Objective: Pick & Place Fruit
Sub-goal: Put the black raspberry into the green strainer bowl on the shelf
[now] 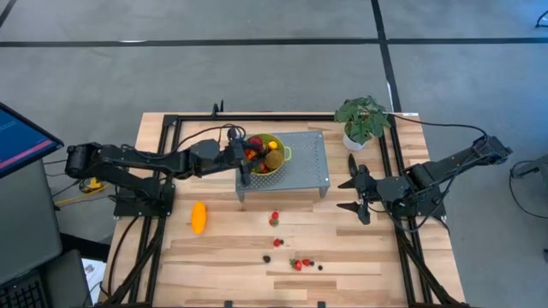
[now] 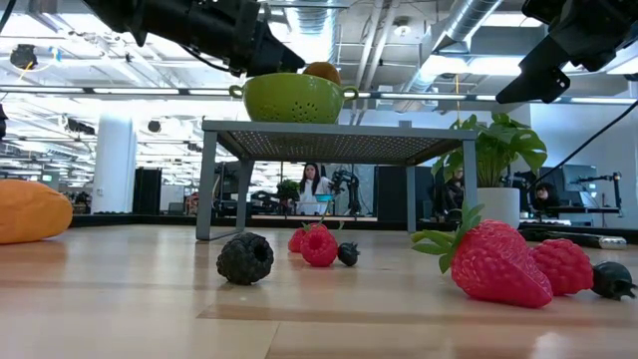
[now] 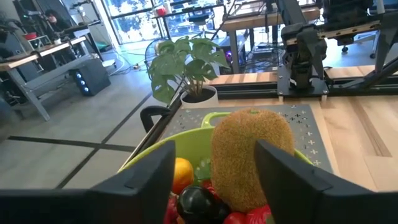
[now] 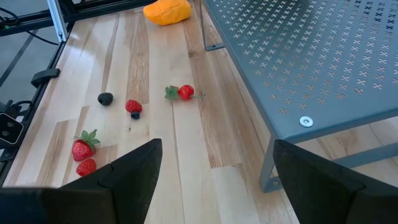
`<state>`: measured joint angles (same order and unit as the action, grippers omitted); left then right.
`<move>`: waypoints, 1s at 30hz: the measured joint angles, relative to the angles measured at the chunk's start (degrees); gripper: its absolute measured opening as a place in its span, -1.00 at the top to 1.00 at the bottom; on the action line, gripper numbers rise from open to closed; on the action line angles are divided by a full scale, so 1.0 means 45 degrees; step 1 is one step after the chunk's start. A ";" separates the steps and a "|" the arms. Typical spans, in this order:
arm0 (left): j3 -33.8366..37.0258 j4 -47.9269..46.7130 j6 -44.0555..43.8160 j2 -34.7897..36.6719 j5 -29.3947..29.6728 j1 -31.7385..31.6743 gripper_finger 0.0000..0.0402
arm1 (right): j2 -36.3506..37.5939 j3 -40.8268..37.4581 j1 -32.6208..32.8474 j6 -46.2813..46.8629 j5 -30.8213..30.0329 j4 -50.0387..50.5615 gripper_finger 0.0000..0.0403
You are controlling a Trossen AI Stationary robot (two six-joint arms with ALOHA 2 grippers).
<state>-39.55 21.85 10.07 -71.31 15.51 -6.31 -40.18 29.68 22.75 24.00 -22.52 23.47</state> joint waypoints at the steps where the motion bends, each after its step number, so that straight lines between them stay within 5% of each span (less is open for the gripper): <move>1: 0.0000 0.0000 0.0000 0.0000 0.0000 0.0000 -0.11 | 0.0000 0.0002 0.0003 -0.0001 0.0003 0.0000 -0.50; 10: -0.0017 0.0142 0.0059 0.0140 -0.0010 0.0593 -0.32 | 0.0003 -0.0001 -0.0001 -0.0001 0.0000 -0.0002 -0.50; 30: -0.0010 0.0026 0.0044 0.0683 -0.0053 0.5454 -0.15 | 0.0001 0.0001 -0.0001 -0.0002 -0.0002 0.0003 -0.50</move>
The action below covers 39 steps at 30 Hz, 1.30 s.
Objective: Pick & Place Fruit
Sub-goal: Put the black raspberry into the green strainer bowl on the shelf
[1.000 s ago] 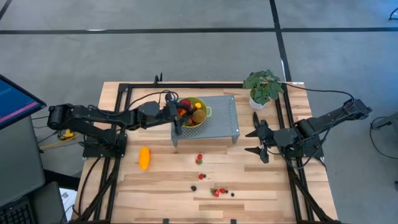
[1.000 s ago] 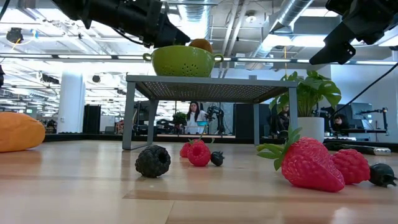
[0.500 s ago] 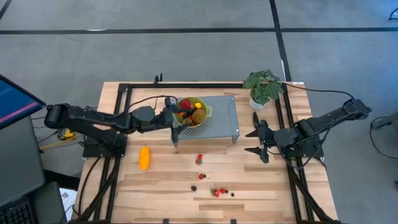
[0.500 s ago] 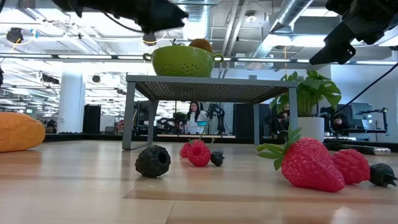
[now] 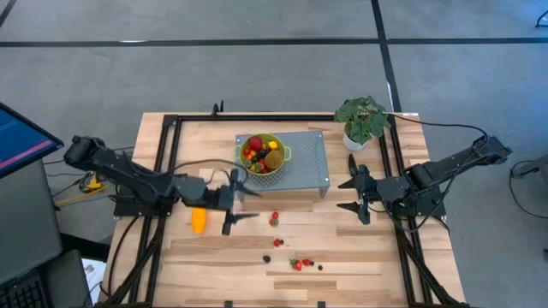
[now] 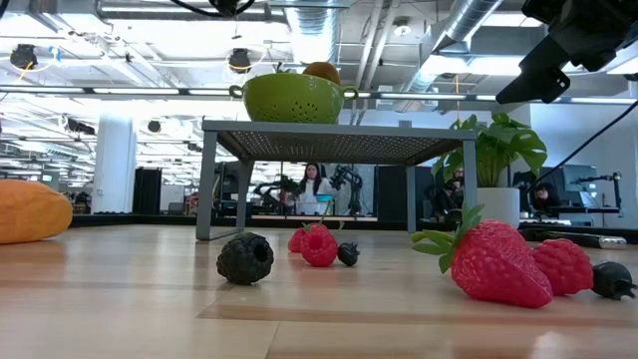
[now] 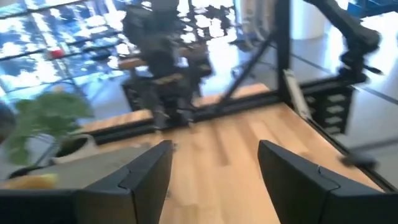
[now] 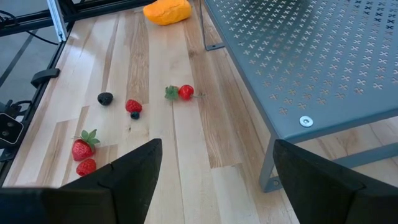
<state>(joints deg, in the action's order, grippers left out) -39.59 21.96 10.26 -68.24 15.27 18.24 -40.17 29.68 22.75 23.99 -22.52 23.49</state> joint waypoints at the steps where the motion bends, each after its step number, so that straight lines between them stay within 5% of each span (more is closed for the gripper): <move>1: 0.0000 -0.0029 0.0004 -0.0132 0.0000 0.0220 -0.15 | 0.0002 0.0001 0.0002 0.0000 0.0001 -0.0002 -0.50; 14: 0.0000 -0.0018 -0.0049 -0.2394 0.0015 0.2004 -0.15 | -0.0002 -0.0002 -0.0001 0.0003 0.0005 -0.0005 -0.50; 39: 0.0009 0.0436 -0.1156 -0.6349 -0.0001 0.3046 -0.11 | 0.0002 -0.0001 0.0002 0.0000 0.0000 -0.0005 -0.50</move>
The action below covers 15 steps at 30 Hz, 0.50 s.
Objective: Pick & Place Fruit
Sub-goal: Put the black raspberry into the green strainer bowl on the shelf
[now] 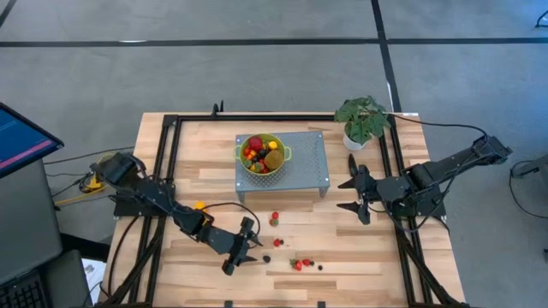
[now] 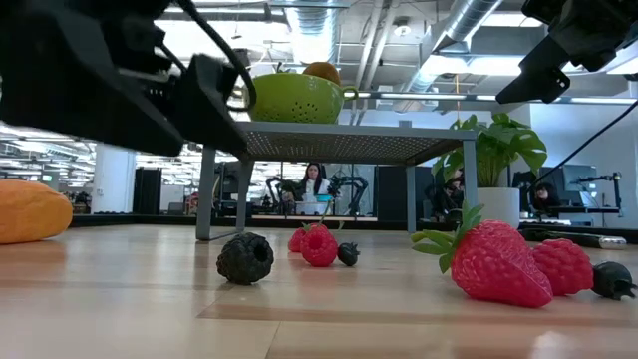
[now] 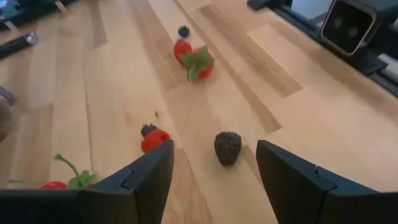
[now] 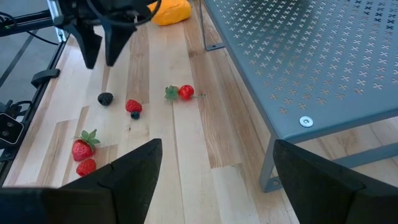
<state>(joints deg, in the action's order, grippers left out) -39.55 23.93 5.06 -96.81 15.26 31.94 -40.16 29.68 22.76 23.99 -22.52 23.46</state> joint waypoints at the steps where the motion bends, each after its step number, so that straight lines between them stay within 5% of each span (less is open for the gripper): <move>1: 0.0001 0.0139 0.0004 -0.0165 0.0001 0.0000 -0.10 | 0.0000 0.0003 0.0001 0.0004 0.0005 0.0005 -0.50; 15: 0.0004 0.1501 0.0004 -0.2242 0.0012 -0.0024 -0.09 | 0.0000 0.0001 0.0001 0.0002 0.0000 0.0003 -0.50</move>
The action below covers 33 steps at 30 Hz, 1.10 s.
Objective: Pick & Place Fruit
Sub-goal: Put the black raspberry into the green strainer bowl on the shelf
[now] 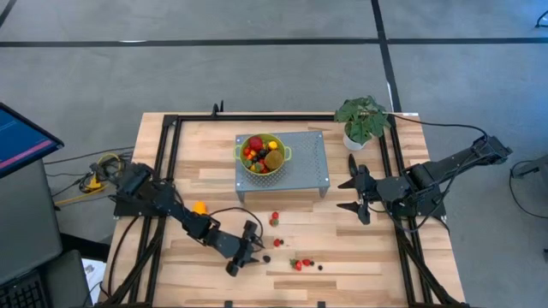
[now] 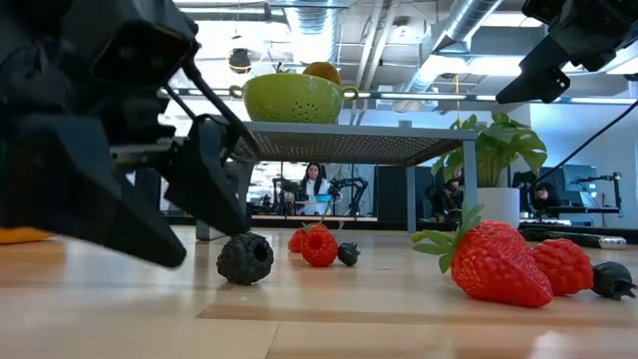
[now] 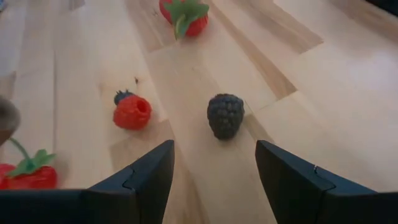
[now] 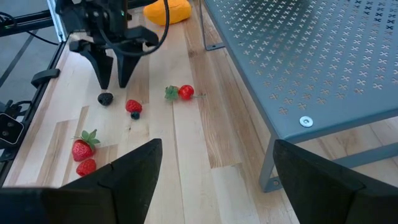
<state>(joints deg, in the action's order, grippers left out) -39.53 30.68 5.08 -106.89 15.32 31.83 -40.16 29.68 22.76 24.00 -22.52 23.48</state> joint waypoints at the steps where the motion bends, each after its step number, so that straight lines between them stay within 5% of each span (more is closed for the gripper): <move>1: 0.0000 0.0254 0.0000 -0.0198 -0.0001 0.0000 -0.09 | -0.0001 0.0002 0.0000 -0.0002 0.0000 -0.0002 -0.50; 11: -0.0008 0.2505 -0.0019 -0.1428 0.0056 0.0000 -0.09 | -0.0002 0.0000 -0.0003 0.0000 0.0005 0.0002 -0.50; 33: -0.0246 0.2699 0.0000 -0.1471 -0.0487 -0.0038 -0.09 | -0.0003 -0.0002 0.0000 -0.0002 0.0005 -0.0003 -0.50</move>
<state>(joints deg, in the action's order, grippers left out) -40.64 42.83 5.08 -113.51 13.13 31.66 -40.18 29.67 22.76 23.99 -22.50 23.46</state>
